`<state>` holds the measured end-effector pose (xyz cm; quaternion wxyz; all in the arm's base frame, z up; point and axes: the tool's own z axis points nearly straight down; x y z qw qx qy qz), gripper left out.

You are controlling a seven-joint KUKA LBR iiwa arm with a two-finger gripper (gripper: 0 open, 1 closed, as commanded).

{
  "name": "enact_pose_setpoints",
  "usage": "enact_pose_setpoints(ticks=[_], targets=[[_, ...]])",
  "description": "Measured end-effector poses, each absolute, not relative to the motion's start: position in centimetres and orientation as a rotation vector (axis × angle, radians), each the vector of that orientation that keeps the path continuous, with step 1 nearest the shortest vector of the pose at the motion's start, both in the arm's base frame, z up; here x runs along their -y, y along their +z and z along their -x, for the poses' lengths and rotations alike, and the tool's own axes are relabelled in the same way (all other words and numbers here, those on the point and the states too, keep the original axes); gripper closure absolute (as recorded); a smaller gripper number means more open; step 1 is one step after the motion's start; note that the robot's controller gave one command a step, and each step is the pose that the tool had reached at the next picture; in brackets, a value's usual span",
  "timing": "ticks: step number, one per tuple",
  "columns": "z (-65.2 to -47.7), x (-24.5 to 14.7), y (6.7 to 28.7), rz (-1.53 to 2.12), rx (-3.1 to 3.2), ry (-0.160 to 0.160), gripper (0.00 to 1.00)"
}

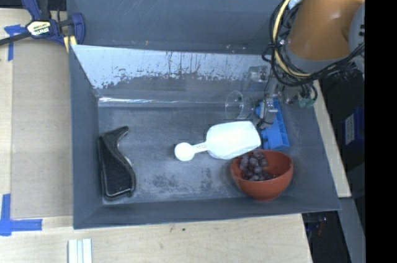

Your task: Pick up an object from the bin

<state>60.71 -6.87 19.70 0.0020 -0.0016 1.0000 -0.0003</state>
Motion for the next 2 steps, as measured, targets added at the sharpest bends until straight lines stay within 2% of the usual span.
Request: enact_pose_setpoints(ticks=[1,2], targets=[[-60.7,6.9,19.7,0.005,-3.138,-0.001,0.0],[-61.4,6.8,13.7,0.188,-3.129,-0.002,0.0]])
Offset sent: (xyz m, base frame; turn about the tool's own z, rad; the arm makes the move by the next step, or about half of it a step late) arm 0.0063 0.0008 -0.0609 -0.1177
